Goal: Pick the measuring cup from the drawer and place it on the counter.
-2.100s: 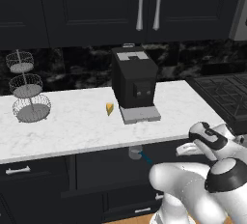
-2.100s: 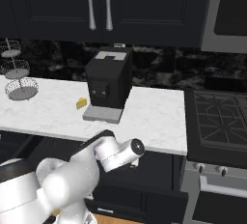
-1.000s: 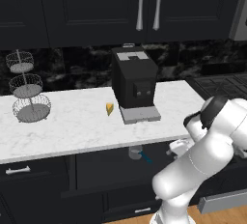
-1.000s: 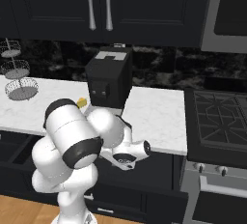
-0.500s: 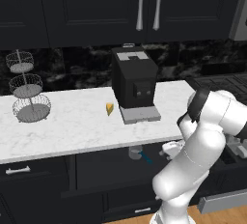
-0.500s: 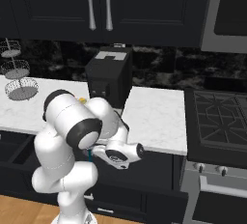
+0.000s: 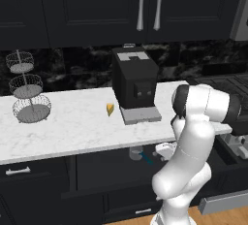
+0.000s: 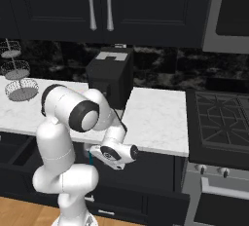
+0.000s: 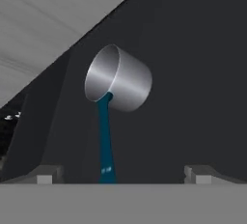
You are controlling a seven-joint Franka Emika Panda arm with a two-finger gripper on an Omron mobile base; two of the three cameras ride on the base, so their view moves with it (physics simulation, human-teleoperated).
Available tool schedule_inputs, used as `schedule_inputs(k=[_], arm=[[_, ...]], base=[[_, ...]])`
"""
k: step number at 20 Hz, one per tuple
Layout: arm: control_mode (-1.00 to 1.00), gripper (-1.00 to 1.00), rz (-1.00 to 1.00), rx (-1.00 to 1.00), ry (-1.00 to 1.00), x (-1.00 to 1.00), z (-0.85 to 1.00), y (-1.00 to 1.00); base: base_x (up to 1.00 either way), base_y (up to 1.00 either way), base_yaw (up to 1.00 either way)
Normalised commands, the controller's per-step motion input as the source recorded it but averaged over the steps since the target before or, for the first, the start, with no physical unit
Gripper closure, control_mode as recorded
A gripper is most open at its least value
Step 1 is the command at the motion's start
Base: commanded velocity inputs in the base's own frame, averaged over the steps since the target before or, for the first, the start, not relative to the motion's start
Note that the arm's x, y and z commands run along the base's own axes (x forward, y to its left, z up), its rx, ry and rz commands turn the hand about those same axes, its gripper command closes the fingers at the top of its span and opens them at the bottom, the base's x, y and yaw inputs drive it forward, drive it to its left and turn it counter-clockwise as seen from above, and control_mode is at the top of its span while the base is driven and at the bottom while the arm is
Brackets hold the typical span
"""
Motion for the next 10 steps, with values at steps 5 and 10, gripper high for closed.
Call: schedule_inputs(k=[5,10], arm=[[-1.00,-1.00,0.00,0.00,0.00,-0.01,-0.06,0.18],[-1.00,-1.00,0.00,0.00,0.00,0.00,0.00,0.28]], base=[[0.00,0.00,0.00],[0.00,0.00,0.00]])
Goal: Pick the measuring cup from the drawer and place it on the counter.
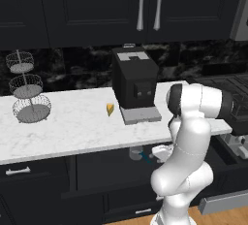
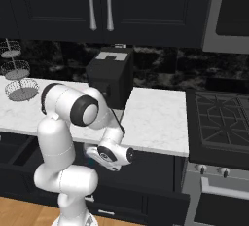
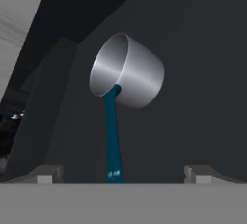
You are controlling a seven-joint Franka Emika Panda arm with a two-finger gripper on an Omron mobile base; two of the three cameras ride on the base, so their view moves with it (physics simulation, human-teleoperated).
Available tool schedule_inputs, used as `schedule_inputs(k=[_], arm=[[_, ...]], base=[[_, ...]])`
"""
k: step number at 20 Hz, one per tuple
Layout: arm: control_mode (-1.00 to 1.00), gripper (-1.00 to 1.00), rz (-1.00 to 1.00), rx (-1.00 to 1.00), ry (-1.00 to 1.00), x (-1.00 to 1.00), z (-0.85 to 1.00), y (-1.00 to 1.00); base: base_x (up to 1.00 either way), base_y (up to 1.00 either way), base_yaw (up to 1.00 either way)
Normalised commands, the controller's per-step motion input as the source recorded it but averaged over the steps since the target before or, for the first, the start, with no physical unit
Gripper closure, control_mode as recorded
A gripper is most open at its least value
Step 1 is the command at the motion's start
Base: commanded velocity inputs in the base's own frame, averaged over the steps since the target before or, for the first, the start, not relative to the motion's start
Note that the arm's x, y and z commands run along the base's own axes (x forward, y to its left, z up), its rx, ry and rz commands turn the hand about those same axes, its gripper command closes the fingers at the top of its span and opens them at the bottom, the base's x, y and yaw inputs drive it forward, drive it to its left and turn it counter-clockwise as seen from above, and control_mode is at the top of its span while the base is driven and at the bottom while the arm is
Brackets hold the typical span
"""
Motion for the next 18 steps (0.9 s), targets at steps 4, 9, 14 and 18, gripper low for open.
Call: schedule_inputs(k=[4,9,14,18], arm=[[-1.00,-1.00,0.00,0.00,0.00,0.00,0.00,0.42],[-1.00,-1.00,0.00,0.00,0.01,0.02,-0.01,0.33],[-1.00,-1.00,0.00,0.00,0.00,0.09,0.00,0.02],[-1.00,-1.00,0.00,0.00,0.00,0.00,-0.03,0.00]], base=[[0.00,0.00,0.00],[0.00,0.00,0.00],[0.00,0.00,0.00],[0.00,0.00,0.00]])
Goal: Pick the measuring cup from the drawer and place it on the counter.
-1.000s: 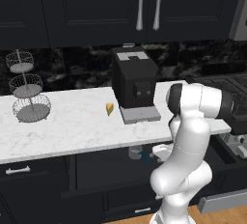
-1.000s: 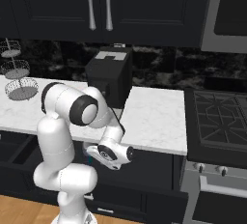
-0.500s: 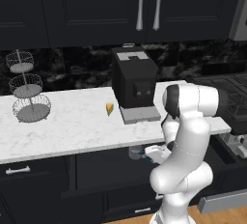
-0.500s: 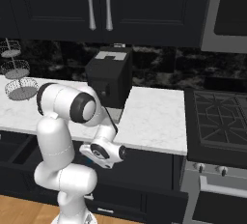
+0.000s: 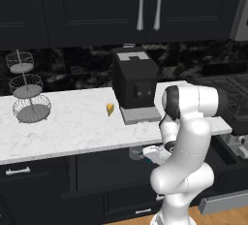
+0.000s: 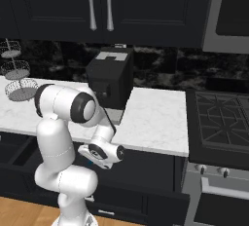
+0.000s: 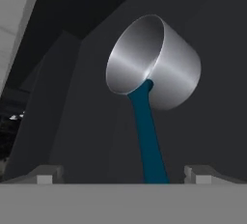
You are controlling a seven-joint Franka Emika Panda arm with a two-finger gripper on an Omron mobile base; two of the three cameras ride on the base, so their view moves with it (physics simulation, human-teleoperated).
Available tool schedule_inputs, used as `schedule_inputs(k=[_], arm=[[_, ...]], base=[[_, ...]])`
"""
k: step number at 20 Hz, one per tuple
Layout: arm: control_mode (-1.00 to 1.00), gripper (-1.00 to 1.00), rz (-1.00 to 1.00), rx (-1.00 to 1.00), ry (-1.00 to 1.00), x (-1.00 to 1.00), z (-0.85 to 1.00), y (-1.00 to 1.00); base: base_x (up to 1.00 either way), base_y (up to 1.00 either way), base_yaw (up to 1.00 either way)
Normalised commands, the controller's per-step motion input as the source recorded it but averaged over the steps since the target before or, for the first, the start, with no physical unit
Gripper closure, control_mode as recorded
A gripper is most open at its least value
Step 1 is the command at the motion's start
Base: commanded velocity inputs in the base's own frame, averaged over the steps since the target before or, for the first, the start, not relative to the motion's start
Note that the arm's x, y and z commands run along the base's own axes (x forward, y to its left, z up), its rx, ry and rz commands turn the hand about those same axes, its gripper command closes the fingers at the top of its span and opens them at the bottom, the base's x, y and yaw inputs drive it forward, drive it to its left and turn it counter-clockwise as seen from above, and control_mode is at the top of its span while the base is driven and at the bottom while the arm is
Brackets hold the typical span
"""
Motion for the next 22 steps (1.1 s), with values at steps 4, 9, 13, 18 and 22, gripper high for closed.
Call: schedule_inputs(k=[4,9,13,18,22], arm=[[-1.00,-1.00,0.00,0.00,0.01,0.00,-0.08,0.10],[-1.00,1.00,0.00,0.00,0.00,0.00,0.00,0.04],[-1.00,1.00,0.00,0.00,0.00,0.00,0.00,0.00],[-1.00,1.00,0.00,0.00,0.00,-0.19,0.05,0.00],[-1.00,1.00,0.00,0.00,0.00,-0.39,0.28,0.00]], base=[[0.00,0.00,0.00],[0.00,0.00,0.00],[0.00,0.00,0.00],[0.00,0.00,0.00],[0.00,0.00,0.00]])
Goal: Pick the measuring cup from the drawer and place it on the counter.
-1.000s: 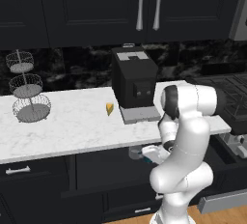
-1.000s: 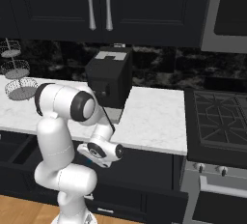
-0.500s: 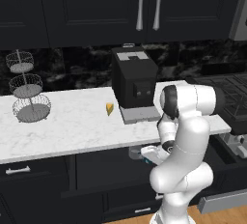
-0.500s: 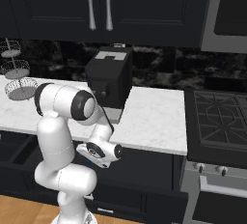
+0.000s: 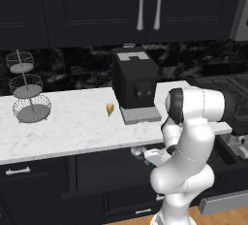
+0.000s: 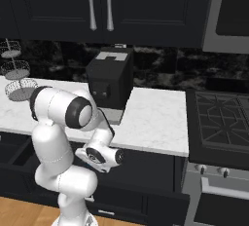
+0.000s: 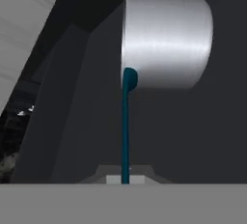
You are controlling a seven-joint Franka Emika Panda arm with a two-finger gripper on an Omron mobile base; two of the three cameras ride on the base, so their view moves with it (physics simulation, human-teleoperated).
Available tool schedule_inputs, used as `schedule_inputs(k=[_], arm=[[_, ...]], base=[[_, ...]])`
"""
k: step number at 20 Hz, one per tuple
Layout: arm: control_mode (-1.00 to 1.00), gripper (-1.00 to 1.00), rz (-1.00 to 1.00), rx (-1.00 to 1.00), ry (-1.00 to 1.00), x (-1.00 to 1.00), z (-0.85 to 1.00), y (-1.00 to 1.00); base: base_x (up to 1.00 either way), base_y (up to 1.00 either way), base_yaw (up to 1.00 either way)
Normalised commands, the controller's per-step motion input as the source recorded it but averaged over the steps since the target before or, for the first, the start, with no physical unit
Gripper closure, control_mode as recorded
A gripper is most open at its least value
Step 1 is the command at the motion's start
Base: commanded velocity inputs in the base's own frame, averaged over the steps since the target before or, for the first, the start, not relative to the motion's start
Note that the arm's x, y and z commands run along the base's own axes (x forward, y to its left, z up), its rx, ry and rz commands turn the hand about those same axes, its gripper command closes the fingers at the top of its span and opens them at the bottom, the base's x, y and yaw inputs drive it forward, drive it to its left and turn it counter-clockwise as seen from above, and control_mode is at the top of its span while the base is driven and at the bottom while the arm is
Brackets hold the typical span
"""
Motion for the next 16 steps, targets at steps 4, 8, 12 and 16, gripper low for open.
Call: schedule_inputs(k=[4,8,12,16], arm=[[-1.00,1.00,0.00,0.00,0.00,-0.43,0.59,0.00],[-1.00,1.00,0.01,0.00,0.06,-0.16,0.82,0.00],[-1.00,1.00,0.01,-0.04,0.25,0.00,0.66,0.00],[-1.00,1.00,0.00,-0.11,0.26,-0.13,0.46,0.00]], base=[[0.00,0.00,0.00],[0.00,0.00,0.00],[0.00,0.00,0.00],[0.00,0.00,0.00]])
